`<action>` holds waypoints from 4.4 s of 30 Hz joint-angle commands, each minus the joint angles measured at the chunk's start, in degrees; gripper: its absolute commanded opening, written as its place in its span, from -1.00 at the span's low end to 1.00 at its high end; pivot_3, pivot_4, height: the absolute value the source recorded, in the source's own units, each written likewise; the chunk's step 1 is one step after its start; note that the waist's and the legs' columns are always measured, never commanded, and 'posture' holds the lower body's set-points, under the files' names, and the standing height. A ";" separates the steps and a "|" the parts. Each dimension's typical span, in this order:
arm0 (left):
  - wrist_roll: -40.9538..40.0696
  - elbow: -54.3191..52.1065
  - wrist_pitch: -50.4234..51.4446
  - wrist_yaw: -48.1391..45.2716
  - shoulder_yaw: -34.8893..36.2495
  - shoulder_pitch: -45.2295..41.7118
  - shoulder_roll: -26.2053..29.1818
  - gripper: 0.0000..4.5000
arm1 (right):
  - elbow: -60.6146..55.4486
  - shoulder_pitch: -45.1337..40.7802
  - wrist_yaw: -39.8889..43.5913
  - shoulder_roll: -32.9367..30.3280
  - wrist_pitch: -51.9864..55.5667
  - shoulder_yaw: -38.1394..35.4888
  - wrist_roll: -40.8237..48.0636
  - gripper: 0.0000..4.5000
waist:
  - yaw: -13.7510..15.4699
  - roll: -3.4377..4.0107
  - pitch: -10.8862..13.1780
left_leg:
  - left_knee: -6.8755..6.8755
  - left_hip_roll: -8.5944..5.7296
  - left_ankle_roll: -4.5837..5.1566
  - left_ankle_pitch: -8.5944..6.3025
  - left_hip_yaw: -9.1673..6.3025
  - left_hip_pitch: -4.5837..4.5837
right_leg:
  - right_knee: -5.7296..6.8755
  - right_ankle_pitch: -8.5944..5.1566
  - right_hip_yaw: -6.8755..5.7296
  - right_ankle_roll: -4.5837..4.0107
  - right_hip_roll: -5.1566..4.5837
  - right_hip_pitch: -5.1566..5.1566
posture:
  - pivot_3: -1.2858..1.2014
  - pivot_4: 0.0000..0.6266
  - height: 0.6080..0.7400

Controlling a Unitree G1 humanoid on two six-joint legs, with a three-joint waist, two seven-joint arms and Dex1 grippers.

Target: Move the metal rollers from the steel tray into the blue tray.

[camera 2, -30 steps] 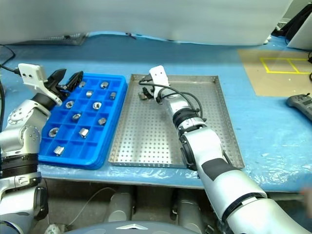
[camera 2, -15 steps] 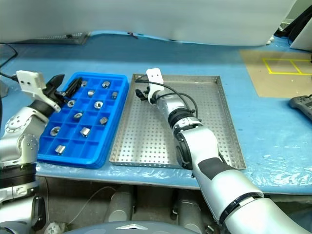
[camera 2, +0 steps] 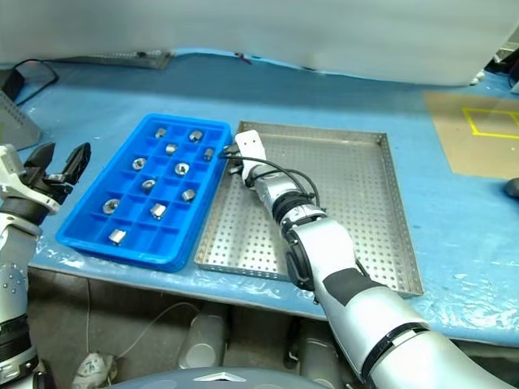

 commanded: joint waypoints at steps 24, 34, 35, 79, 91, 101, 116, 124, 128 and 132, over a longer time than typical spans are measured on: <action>2.58 13.16 -4.53 -6.17 -10.18 -14.88 -1.10 0.64 | -2.84 -4.47 4.45 -3.80 -4.63 -1.35 0.16 0.36 | -2.82 0.02 0.01 | 0.04 -0.02 -0.05 0.03 0.09 -0.03 | 0.10 0.19 0.10 -0.33 0.04 -0.06 | 0.31 -0.52 1.00; 2.38 12.27 -4.80 -5.92 -9.61 -13.56 -1.26 0.64 | -1.60 -3.88 1.44 -1.81 -3.53 -2.29 0.13 0.49 | -3.65 0.02 0.01 | 0.04 -0.01 -0.04 0.03 0.11 -0.04 | 0.10 0.20 0.08 -0.37 0.04 -0.06 | 0.32 -0.52 1.00; 2.21 11.70 -4.78 -5.65 -9.33 -13.25 -1.33 0.64 | -1.44 -3.83 0.67 -1.83 -3.39 -2.18 -0.26 0.49 | -3.59 0.02 0.01 | 0.04 -0.01 -0.04 0.03 0.11 -0.05 | 0.10 0.20 0.07 -0.37 0.03 -0.06 | 0.35 -0.52 1.00; 4.39 -18.60 -1.77 13.42 -6.20 2.85 -8.06 0.64 | 0.12 -8.30 -15.92 -11.65 0.36 -8.53 -7.06 0.49 | 17.18 0.23 0.13 | 0.01 -0.35 -0.09 0.01 -0.48 -0.70 | 0.48 -0.02 0.41 0.03 0.12 -1.15 | 0.80 -0.52 1.00; 6.42 3.81 -7.83 4.18 -16.58 -13.32 -10.84 0.64 | -0.79 -7.27 -6.18 -8.04 -2.81 -9.67 -4.28 0.49 | 15.57 0.52 0.30 | 0.13 -0.40 -0.12 0.02 -0.50 -0.48 | 1.00 -0.03 0.74 0.06 0.09 -1.18 | 0.45 -0.52 1.00; 8.82 28.96 -16.34 -7.27 -22.84 -29.30 -16.32 0.64 | -3.91 -6.92 13.18 -9.26 -7.20 -4.60 -3.49 0.49 | 3.81 0.51 0.30 | 0.89 -0.41 -0.29 0.14 -0.09 -0.93 | 1.15 0.26 0.81 -0.17 0.10 -1.10 | 0.19 -0.52 1.00; 5.39 38.63 -18.75 -20.88 -20.69 -37.19 -15.32 0.64 | -22.86 3.93 34.66 -16.56 -8.79 -0.63 3.13 0.49 | -8.34 0.44 0.30 | 1.09 -0.45 0.25 0.06 0.02 -1.23 | 1.07 0.32 0.65 -0.36 0.21 -1.27 | 0.08 -0.52 1.00; 2.71 33.06 -7.70 -37.68 -23.68 -34.15 -1.09 0.64 | -49.34 20.00 48.44 -23.41 7.82 6.94 7.10 0.49 | -8.05 0.41 0.30 | 1.09 -0.44 0.26 0.00 0.03 -0.68 | 0.92 0.32 0.55 -0.40 0.14 -0.62 | 0.07 -0.52 1.00; 5.08 31.08 -4.84 -42.67 -26.46 -32.45 5.68 0.64 | -64.19 27.36 56.12 -26.70 15.44 12.73 10.02 0.49 | -8.06 0.41 0.30 | 1.08 -0.43 0.25 0.00 0.05 -0.61 | 0.93 0.32 0.55 -0.39 0.13 -0.59 | 0.08 -0.52 1.00; 4.24 27.43 -2.21 -42.20 -25.63 -31.26 7.47 0.64 | -72.87 30.33 56.38 -26.06 22.72 15.35 13.59 0.49 | -8.12 0.41 0.30 | 1.05 -0.41 0.21 0.03 0.06 -0.56 | 0.94 0.32 0.55 -0.38 0.15 -0.59 | 0.08 -0.52 1.00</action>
